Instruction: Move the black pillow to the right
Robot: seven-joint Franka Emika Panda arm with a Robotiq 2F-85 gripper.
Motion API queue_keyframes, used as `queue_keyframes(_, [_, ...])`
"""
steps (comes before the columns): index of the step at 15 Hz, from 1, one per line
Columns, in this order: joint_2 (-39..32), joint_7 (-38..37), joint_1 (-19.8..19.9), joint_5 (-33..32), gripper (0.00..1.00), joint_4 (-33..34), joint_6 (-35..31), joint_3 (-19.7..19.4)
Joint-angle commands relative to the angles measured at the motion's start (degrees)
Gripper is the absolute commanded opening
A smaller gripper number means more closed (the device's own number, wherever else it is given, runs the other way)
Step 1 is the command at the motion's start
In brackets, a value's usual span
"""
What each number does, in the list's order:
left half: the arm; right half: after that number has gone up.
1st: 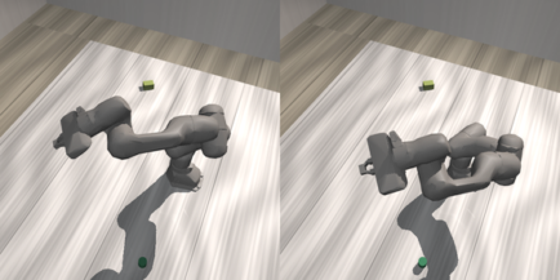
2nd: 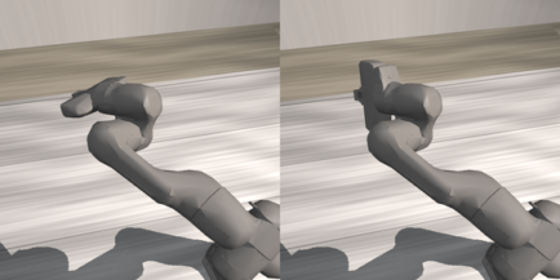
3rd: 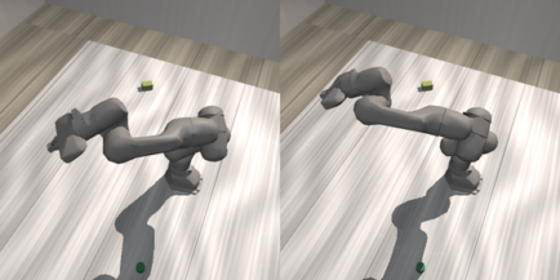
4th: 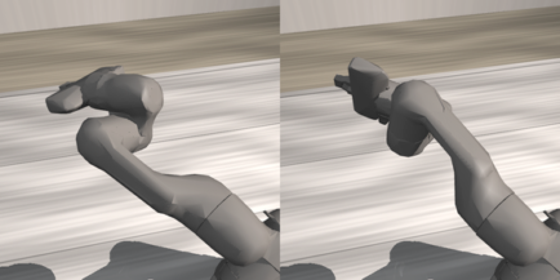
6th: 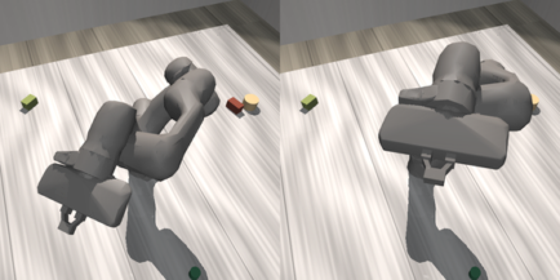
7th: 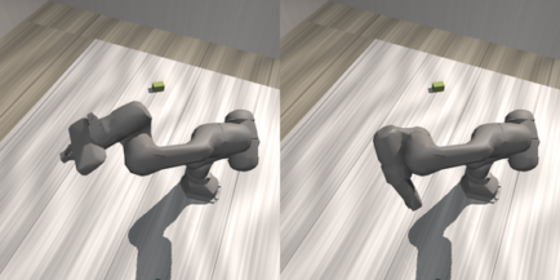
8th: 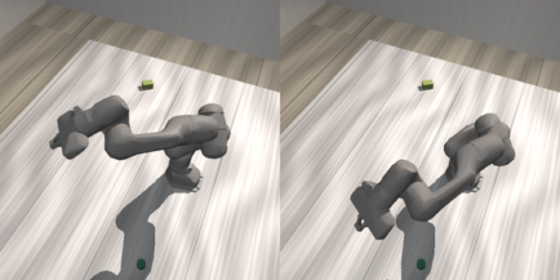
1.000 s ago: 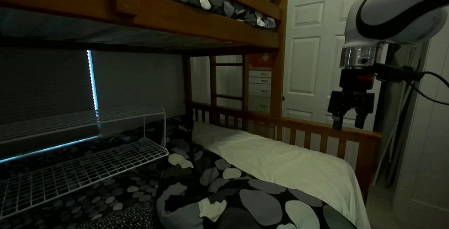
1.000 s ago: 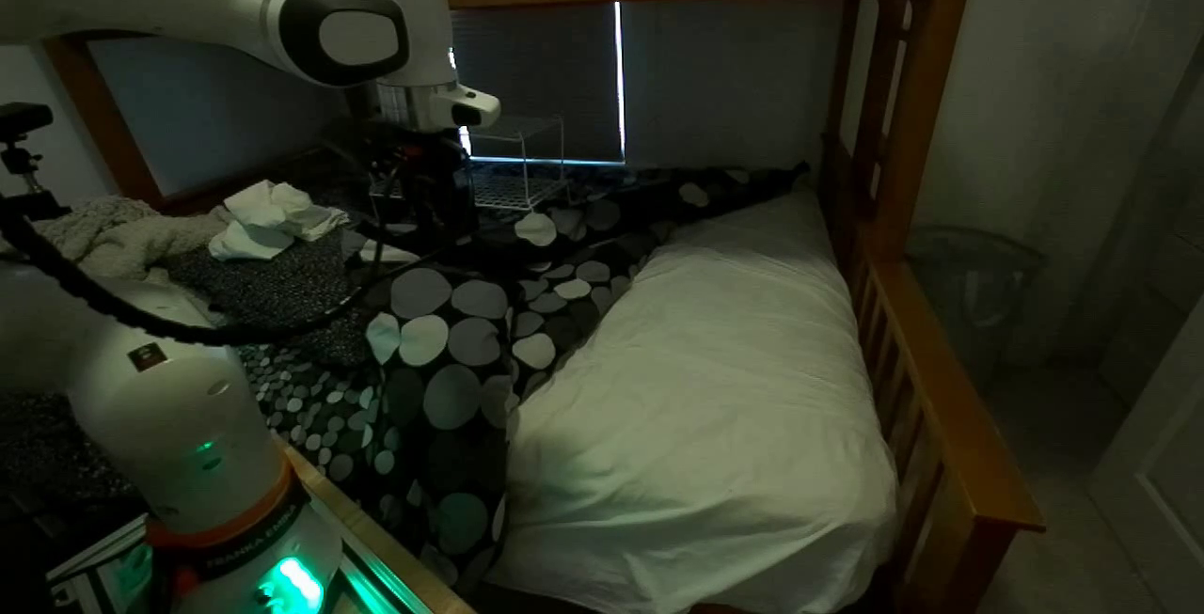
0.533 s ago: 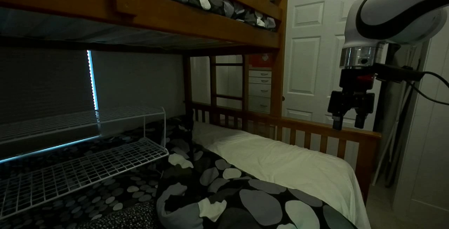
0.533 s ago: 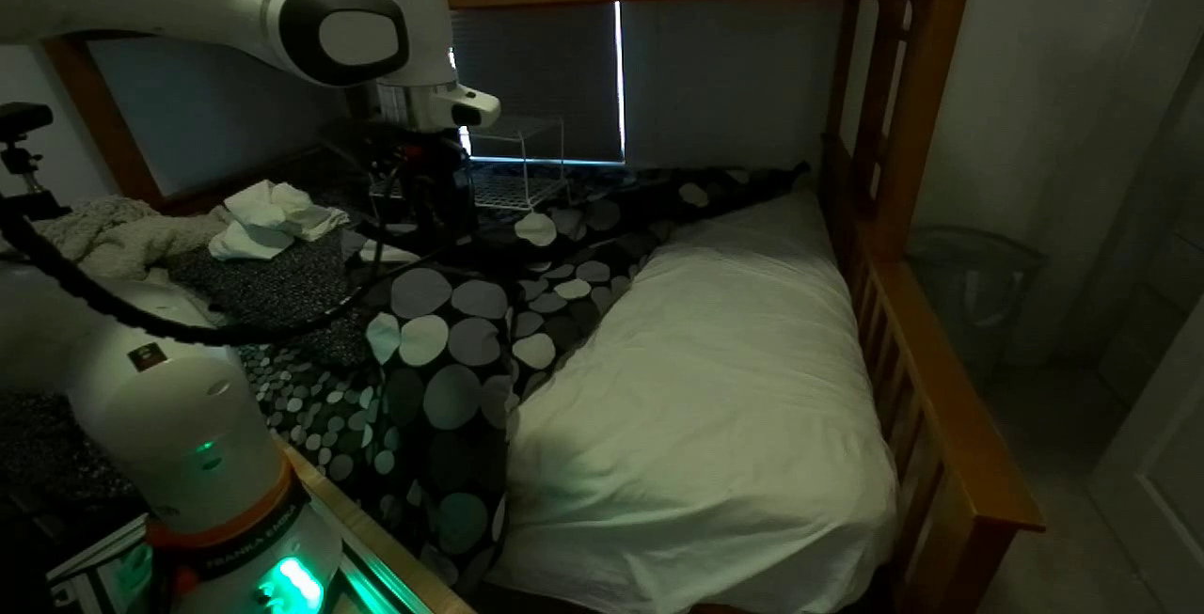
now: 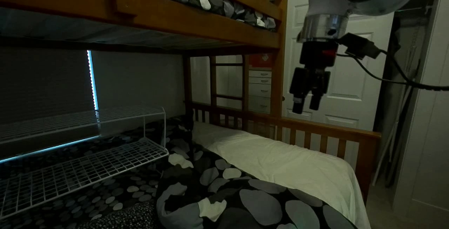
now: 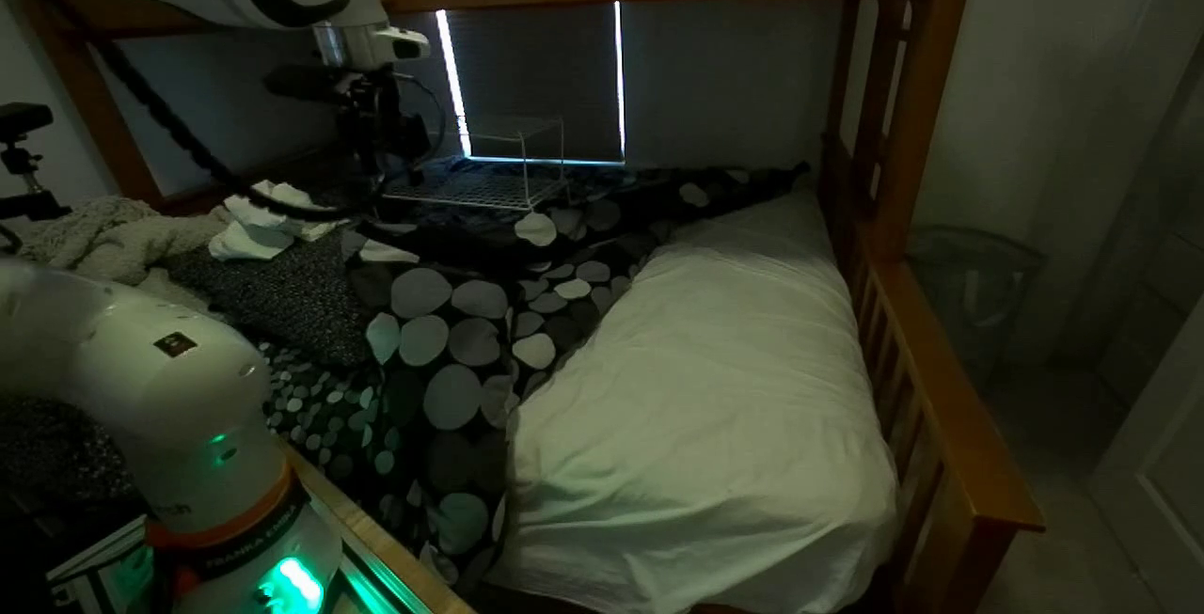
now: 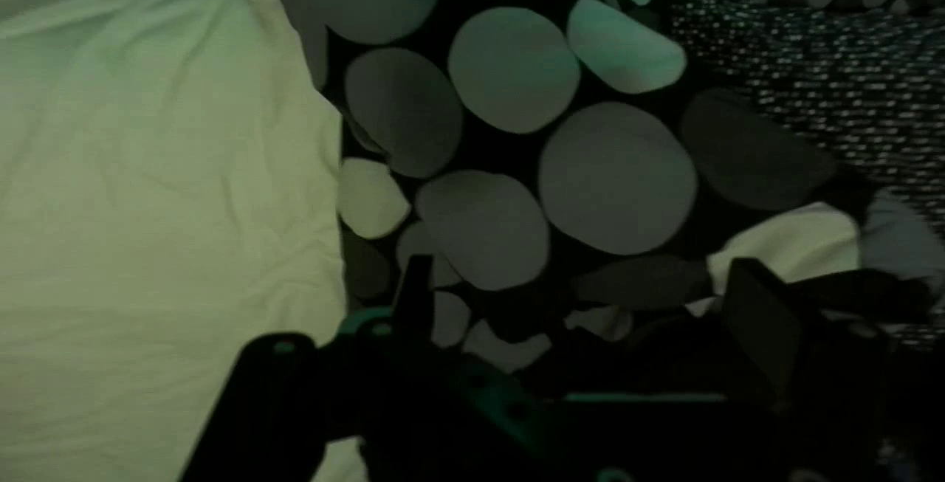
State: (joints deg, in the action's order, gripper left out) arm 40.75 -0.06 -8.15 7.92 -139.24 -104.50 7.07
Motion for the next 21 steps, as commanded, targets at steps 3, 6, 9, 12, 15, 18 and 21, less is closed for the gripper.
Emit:
queue_keyframes(3, [-9.8,0.8,-8.7,0.9,1.0,14.0,0.0,10.4])
queue_keyframes(6, [-15.3,2.1,-11.8,-0.6,1.0,20.3,-1.3,15.2])
queue_keyframes(9, [-13.9,0.2,-12.2,-0.2,1.0,19.2,-1.2,15.1])
queue_keyframes(12, [-15.5,1.2,-12.2,-0.5,1.0,20.4,-1.2,14.9])
queue_keyframes(15, [-15.7,1.3,-12.2,-0.5,1.0,20.5,-1.2,14.8])
queue_keyframes(18, [-23.6,11.7,-13.2,-2.0,1.0,22.8,-6.7,14.8])
queue_keyframes(21, [-33.2,18.8,-14.1,-3.4,1.0,26.3,-15.2,15.8])
